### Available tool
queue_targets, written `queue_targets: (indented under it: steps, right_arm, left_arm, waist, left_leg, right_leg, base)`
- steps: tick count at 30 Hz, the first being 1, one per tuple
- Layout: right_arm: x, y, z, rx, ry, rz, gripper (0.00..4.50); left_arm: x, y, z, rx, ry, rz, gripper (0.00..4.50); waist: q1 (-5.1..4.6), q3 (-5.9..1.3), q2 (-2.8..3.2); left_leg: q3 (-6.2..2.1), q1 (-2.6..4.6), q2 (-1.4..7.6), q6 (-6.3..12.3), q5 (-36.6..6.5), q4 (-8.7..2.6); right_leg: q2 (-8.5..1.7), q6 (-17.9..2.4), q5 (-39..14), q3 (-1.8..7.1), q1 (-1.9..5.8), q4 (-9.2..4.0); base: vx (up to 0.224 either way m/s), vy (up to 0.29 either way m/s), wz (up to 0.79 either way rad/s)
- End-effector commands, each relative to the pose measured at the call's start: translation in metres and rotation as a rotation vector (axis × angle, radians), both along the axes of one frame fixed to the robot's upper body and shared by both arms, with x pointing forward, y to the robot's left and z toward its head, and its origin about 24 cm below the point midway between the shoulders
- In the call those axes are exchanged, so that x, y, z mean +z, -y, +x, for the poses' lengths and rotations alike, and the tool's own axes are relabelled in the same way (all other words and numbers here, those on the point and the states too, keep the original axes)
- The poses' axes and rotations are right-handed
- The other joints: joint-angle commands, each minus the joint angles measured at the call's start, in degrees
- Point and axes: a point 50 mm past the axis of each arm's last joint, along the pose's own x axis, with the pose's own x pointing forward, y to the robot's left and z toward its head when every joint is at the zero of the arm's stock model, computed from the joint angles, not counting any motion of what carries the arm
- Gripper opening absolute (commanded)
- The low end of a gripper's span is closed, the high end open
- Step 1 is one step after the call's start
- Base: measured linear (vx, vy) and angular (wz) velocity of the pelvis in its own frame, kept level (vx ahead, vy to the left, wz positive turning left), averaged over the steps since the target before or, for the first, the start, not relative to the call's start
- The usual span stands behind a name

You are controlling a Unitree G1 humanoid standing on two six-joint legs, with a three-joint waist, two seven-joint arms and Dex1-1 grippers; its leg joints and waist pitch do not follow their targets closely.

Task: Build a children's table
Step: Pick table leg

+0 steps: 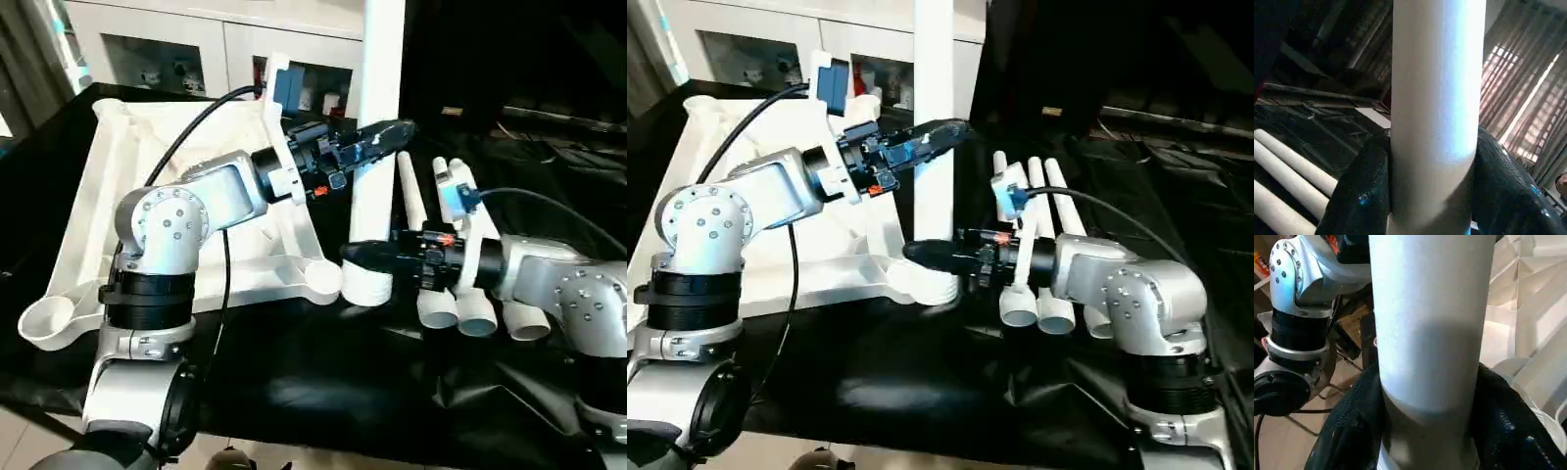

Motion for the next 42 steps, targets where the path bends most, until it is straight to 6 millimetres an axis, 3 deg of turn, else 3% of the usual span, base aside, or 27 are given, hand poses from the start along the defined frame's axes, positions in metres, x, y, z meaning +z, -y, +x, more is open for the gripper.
queue_targets:
  steps: [1, 4, 9, 10, 15, 19, 32, 33, 34, 42]
  right_arm:
    - [-0.005, 0.007, 0.004, -0.075, -0.006, -0.041, 1.99]
    - [-0.007, 0.007, 0.008, -0.113, 0.009, -0.057, 1.96]
    - [-0.008, 0.007, 0.01, -0.134, 0.022, -0.073, 1.96]
    - [-0.008, 0.006, 0.01, -0.135, 0.024, -0.076, 1.96]
    - [-0.011, 0.003, 0.009, -0.12, 0.034, -0.1, 1.96]
    - [-0.012, 0.002, 0.009, -0.109, 0.04, -0.119, 1.95]
    - [-0.015, 0.002, 0.009, -0.107, 0.088, -0.193, 1.95]
    - [-0.015, 0.002, 0.011, -0.115, 0.093, -0.196, 2.51]
    - [-0.014, 0.002, 0.011, -0.113, 0.09, -0.187, 2.65]
    - [-0.005, 0.007, 0.01, -0.052, 0.119, -0.165, 3.18]
  left_arm:
    - [0.007, 0.004, -0.004, 0.015, 0.046, 0.008, 2.58]
    - [0.001, 0.006, -0.004, 0.086, 0.079, 0.09, 2.9]
    - [-0.002, 0.01, -0.008, 0.109, 0.059, 0.084, 2.99]
    - [-0.003, 0.011, -0.009, 0.113, 0.053, 0.081, 2.73]
    - [-0.005, 0.014, -0.009, 0.126, 0.035, 0.055, 2.33]
    - [-0.004, 0.017, -0.01, 0.104, 0.034, 0.043, 2.0]
    - [-0.011, 0.021, -0.011, 0.099, 0.069, 0.088, 1.87]
    - [-0.01, 0.02, -0.01, 0.103, 0.069, 0.084, 1.87]
    - [-0.01, 0.02, -0.009, 0.104, 0.073, 0.082, 1.87]
    - [-0.01, 0.015, -0.007, 0.095, 0.088, 0.075, 1.86]
  waist:
    - [0.01, -4.78, 0.56]
    - [-0.02, -4.79, 0.58]
    - [-0.04, -4.77, 0.47]
    - [-0.08, -4.74, 0.45]
    - [-0.06, -4.67, 0.17]
    - [-0.06, -4.73, 0.28]
    - [-0.15, -4.71, 0.25]
    - [-0.17, -4.75, 0.17]
    - [-0.19, -4.74, 0.13]
    - [-0.16, -4.72, -0.1]
  left_leg:
    - [-0.46, 0.09, 2.34, -0.78, -0.5, -3.32]
    - [-0.52, 0.05, 2.46, -1.06, -0.5, -3.39]
    - [-0.43, 0.07, 2.32, -1.15, -0.7, -3.38]
    - [-0.47, 0.05, 2.4, -1.11, -0.8, -3.37]
    - [-0.39, -0.05, 2.28, -0.63, -0.8, -3.34]
    - [-0.4, 0.0, 2.26, -0.47, -0.3, -3.3]
    - [-0.38, -0.01, 2.31, -0.28, -0.5, -3.27]
    - [-0.36, 0.04, 2.28, -0.26, -0.4, -3.25]
    - [-0.34, 0.02, 2.27, -0.18, -0.3, -3.24]
    - [-0.3, 0.0, 2.28, 0.43, -0.3, -3.18]
  right_leg:
    - [-4.58, -11.7, 2.2, 2.81, 3.67, -3.97]
    - [-4.61, -11.0, 2.2, 2.83, 3.7, -3.98]
    - [-4.48, -11.0, 1.9, 2.83, 3.74, -4.03]
    - [-4.54, -11.0, 2.0, 2.85, 3.74, -3.97]
    - [-4.49, -10.4, 0.5, 2.89, 3.75, -4.22]
    - [-4.42, -10.0, 0.9, 2.86, 3.68, -4.16]
    - [-4.43, -9.9, 1.0, 2.91, 3.66, -4.17]
    - [-4.4, -10.0, 1.1, 2.89, 3.67, -4.14]
    - [-4.41, -10.0, 1.1, 2.89, 3.67, -4.13]
    - [-4.38, -10.3, 1.0, 2.91, 3.72, -4.07]
  base:
    - [0.0, 0.0, 0.0]
    - [0.0, 0.0, 0.0]
    - [0.0, 0.0, 0.0]
    - [0.0, 0.0, 0.0]
    - [0.0, 0.0, 0.0]
    - [0.0, 0.0, 0.0]
    - [0.0, 0.0, 0.0]
    - [0.0, 0.0, 0.0]
    - [0.0, 0.0, 0.0]
    - [0.0, 0.0, 0.0]
